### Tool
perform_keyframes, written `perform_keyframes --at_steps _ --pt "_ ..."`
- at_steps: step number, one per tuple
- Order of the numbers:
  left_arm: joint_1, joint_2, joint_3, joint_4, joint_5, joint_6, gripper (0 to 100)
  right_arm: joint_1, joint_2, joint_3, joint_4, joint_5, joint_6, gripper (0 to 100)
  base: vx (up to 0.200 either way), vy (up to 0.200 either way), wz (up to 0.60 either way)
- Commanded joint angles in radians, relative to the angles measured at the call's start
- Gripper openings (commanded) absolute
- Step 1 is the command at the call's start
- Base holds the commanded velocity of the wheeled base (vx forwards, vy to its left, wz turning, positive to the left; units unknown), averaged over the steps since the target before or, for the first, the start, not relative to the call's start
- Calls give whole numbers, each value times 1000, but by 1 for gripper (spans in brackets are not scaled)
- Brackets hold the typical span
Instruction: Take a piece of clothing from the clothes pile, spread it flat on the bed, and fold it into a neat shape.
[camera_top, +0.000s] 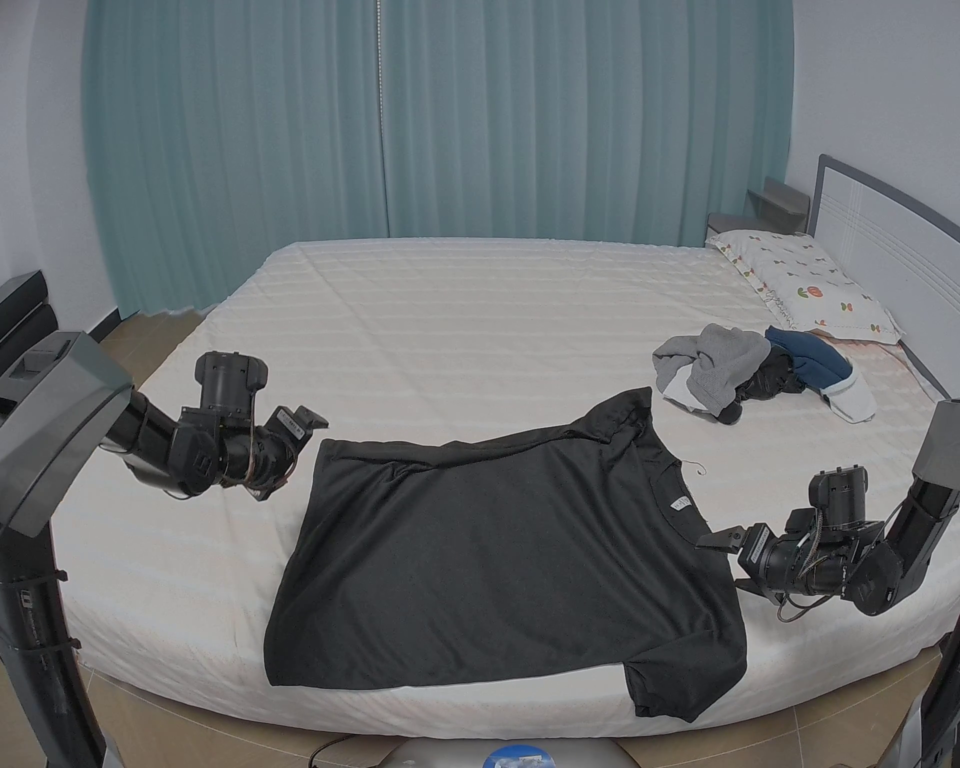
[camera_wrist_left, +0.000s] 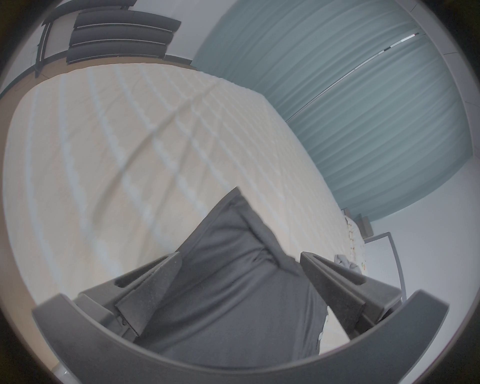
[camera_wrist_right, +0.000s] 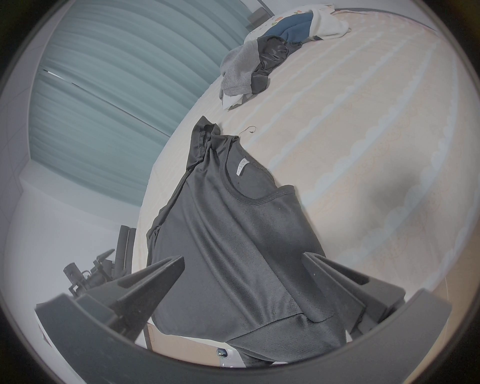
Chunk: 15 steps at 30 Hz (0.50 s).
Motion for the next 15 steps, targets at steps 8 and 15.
perform_keyframes --at_steps 8,15 --pt "34 401 -520 96 47 1 100 -5 28 -23 0 23 16 100 0 0 0" --pt "33 449 -573 90 67 3 100 -8 28 -35 3 23 16 100 0 0 0"
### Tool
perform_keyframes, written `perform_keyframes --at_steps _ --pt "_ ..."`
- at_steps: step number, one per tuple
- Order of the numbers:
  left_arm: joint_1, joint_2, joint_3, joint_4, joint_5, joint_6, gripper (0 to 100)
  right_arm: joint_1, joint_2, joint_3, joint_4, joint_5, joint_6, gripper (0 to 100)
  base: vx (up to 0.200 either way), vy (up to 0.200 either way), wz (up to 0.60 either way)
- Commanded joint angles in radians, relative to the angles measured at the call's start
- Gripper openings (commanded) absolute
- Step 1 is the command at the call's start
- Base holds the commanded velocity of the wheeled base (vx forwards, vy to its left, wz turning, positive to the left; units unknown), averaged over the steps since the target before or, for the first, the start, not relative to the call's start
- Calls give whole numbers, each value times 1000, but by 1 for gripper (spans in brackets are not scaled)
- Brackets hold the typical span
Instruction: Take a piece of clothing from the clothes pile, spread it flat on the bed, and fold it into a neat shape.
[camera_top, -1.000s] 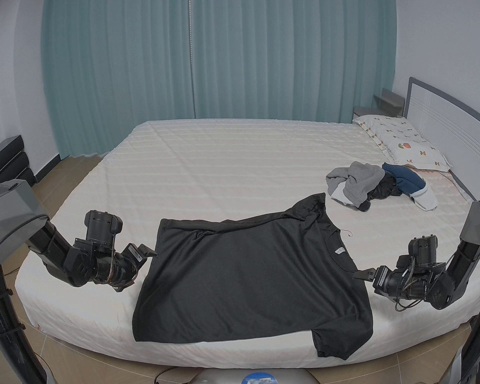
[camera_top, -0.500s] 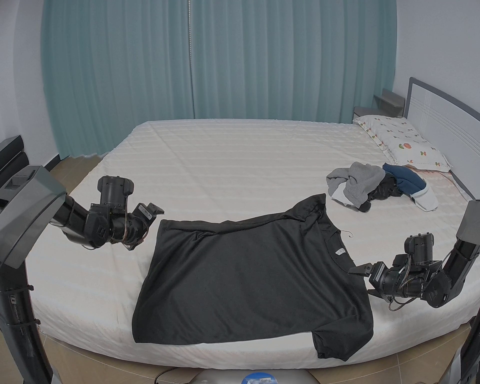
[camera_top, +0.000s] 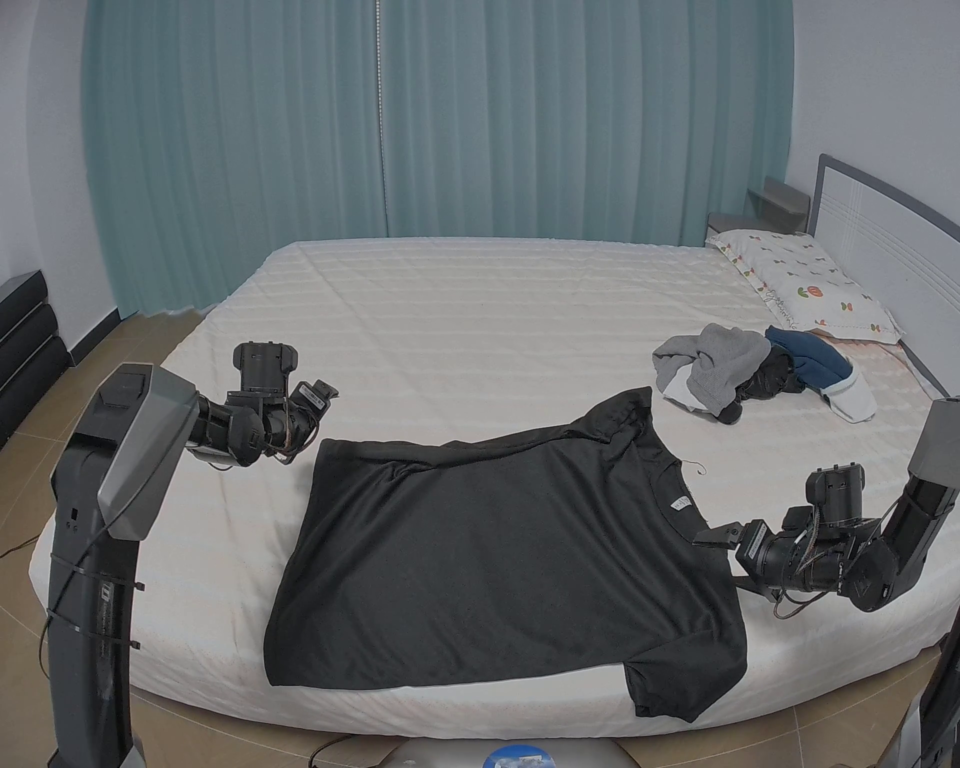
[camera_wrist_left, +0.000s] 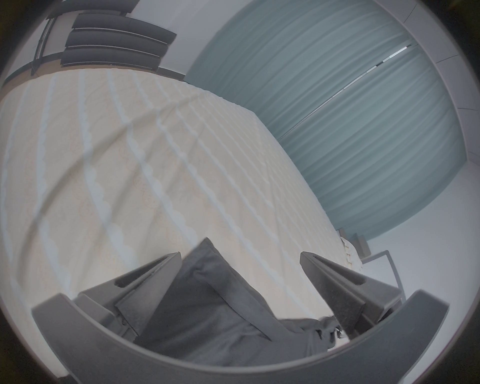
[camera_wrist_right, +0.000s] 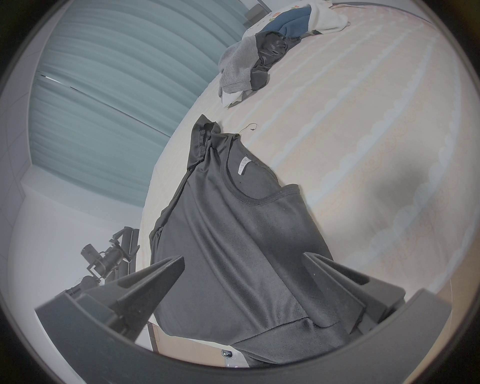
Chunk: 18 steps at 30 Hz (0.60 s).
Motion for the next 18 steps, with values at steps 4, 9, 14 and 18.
perform_keyframes --at_steps 4,9,14,18 --pt "-4 96 -59 1 6 0 100 2 8 -6 -1 1 0 100 0 0 0" --pt "-4 111 -75 3 3 3 100 3 6 -9 -1 1 0 100 0 0 0" --pt "-7 144 -110 9 3 14 100 3 8 -9 -1 1 0 100 0 0 0" --pt "-5 150 -118 9 3 22 0 5 8 -11 -1 1 0 100 0 0 0"
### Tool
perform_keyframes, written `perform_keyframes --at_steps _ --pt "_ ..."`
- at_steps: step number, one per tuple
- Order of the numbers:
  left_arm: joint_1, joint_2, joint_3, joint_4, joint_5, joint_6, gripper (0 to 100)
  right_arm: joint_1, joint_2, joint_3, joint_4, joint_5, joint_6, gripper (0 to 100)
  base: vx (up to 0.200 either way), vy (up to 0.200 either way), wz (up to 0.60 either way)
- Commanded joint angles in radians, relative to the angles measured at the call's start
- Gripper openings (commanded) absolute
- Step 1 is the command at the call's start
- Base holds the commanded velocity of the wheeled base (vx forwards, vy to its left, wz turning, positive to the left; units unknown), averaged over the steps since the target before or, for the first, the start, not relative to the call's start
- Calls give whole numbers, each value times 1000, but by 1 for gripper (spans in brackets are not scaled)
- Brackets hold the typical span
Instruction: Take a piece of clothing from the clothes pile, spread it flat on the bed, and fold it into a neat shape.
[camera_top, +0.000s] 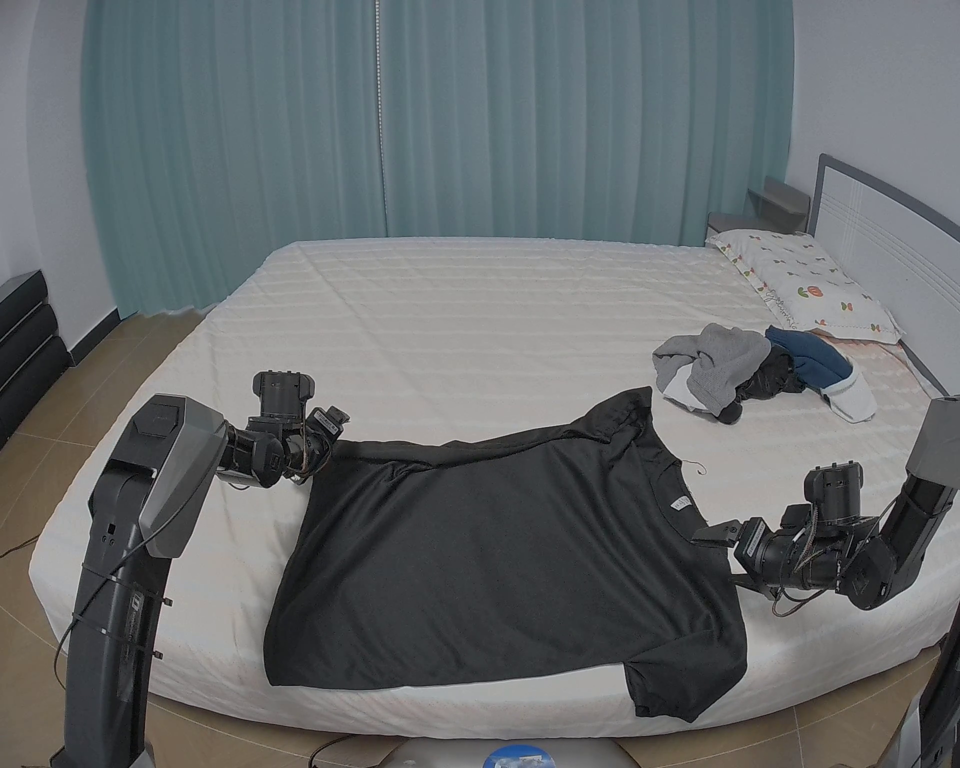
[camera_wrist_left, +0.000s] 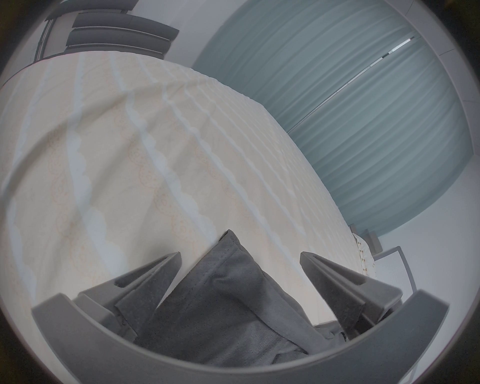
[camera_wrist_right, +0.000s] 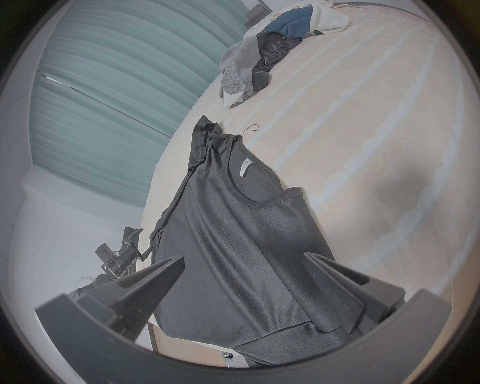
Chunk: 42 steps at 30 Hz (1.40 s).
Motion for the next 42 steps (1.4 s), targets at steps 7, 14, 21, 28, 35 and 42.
perform_keyframes --at_steps 7,14,21,28,35,42 --pt "5 22 -22 -12 14 3 0 -4 8 -4 -2 -1 0 100 0 0 0" --pt "17 59 -110 -34 121 -3 0 -4 12 -11 -2 -1 0 100 0 0 0" --pt "34 60 -110 -114 132 -3 0 -4 26 -22 -4 -9 1 100 0 0 0" --pt "41 74 -110 -220 135 0 0 -1 31 -24 -8 -9 3 100 0 0 0" --pt "60 74 -110 -293 146 0 0 1 46 -22 -42 -11 1 100 0 0 0" --pt "69 80 -110 -336 155 0 0 2 44 -20 -45 -11 1 100 0 0 0"
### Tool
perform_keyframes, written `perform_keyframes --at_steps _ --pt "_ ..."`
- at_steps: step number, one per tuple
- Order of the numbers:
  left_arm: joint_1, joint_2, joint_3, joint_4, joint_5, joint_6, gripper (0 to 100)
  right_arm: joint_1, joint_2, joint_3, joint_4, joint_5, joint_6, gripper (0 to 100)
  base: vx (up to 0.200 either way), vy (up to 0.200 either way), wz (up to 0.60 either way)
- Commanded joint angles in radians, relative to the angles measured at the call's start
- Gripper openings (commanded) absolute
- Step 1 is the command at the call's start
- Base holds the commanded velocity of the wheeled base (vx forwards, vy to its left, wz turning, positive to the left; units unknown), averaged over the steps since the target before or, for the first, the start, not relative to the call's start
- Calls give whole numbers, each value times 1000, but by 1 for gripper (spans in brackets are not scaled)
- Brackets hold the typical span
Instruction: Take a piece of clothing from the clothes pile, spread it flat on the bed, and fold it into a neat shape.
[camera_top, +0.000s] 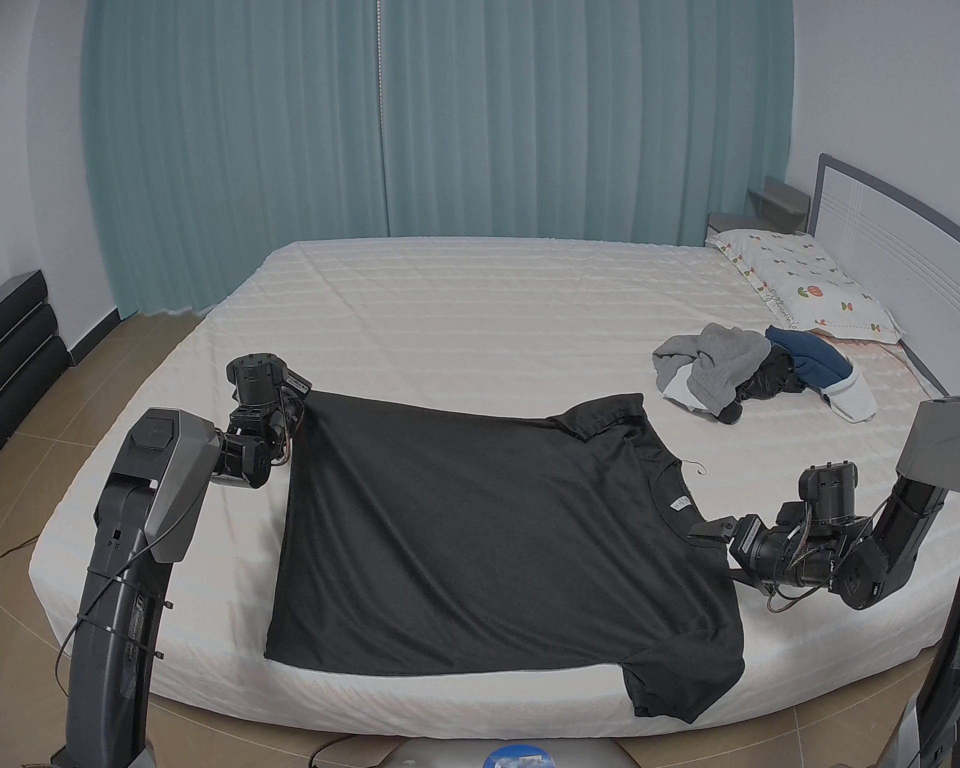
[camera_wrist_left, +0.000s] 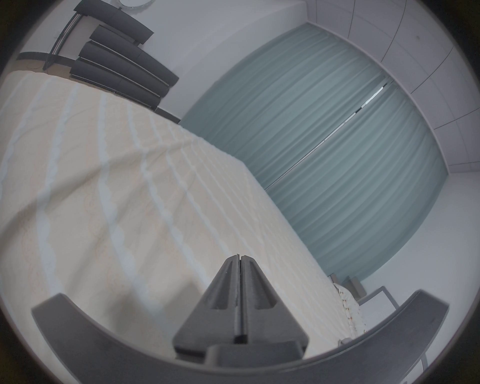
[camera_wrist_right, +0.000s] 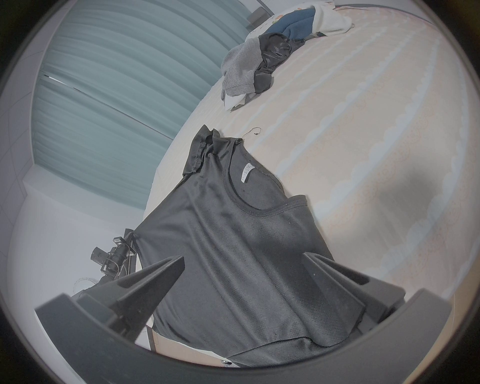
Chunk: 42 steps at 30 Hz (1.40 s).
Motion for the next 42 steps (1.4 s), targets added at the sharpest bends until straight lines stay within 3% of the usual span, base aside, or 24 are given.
perform_keyframes --at_steps 1,13,32,33,42 --pt "4 5 0 -1 -2 0 0 1 4 1 -1 1 0 100 0 0 0" --pt "18 0 0 -71 11 2 0 1 4 -1 -1 1 0 100 0 0 0" --pt "38 13 0 -47 -9 48 0 3 18 1 -4 1 0 100 0 0 0" --pt "36 13 0 -30 -11 48 100 3 18 2 -4 1 0 100 0 0 0" --pt "33 2 11 31 -17 45 100 0 15 8 -4 -1 -1 100 0 0 0"
